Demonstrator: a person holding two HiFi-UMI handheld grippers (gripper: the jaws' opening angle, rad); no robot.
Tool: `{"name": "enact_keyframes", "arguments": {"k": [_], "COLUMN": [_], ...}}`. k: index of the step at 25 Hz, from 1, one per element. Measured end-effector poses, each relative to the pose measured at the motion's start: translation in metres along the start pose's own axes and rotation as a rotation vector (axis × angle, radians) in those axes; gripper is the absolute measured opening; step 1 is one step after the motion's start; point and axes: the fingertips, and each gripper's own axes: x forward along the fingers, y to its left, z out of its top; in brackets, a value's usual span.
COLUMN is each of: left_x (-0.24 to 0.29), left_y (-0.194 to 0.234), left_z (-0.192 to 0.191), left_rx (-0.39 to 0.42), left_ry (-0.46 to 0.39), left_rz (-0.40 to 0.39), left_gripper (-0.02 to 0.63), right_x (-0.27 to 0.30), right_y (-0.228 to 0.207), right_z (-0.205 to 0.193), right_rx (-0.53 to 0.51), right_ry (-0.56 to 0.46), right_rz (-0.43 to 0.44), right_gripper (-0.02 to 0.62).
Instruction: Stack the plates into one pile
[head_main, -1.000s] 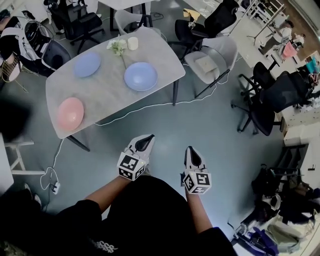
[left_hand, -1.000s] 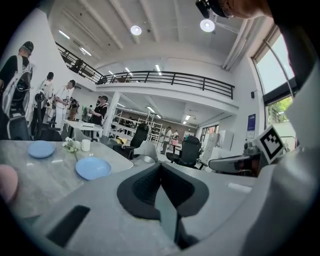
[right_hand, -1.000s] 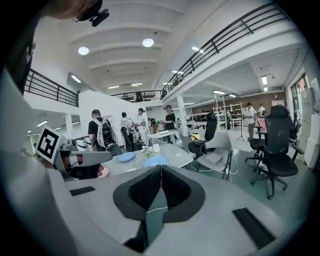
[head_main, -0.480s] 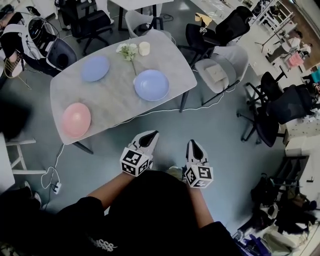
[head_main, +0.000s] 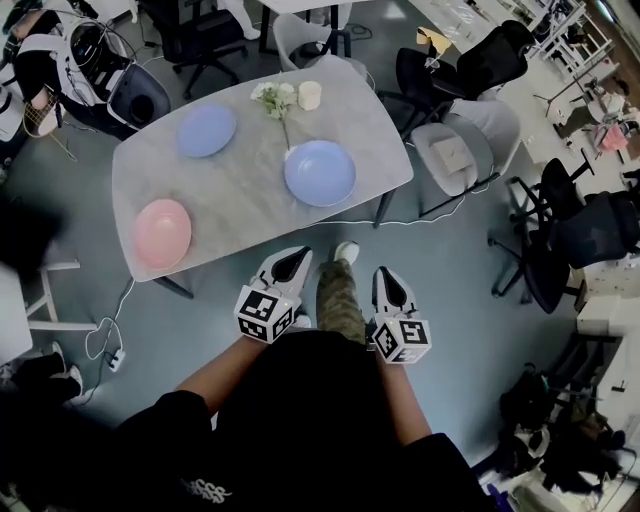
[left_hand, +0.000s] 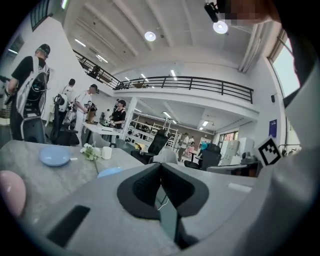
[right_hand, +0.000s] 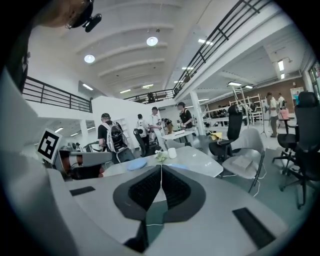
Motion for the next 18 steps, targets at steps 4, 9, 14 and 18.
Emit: {"name": "enact_keyframes", "arguments": {"k": [4, 9, 14, 18], "left_x": [0.021, 0.061, 0.095, 0.123], "left_y": [0.034, 0.089, 0.144, 0.184], "left_z": [0.003, 0.009, -0.01, -0.032], "left_rx": [-0.044, -0.065, -0.12, -0.215], "left_ry": [-0.012, 0.008, 0.068, 0.12], "left_rz": [0.05, 0.137, 0.245, 0.335], "left_gripper": [0.017, 0.017, 0.017, 0.017], "right_x": [0.053, 0.132, 0.208, 0.267], "right_y": [-0.006, -0.025, -0.044, -0.078], "right_z": [-0.002, 0.009, 0.014, 0.008], "right_rx": [-0.017, 0.02, 0.009, -0.015], "right_ry": [0.031, 0.06, 0.11, 0.189], "right_rz": [0.066, 0.151, 0.215, 0.198], "right_gripper": [0.014, 0.014, 0.014, 0.014]}}
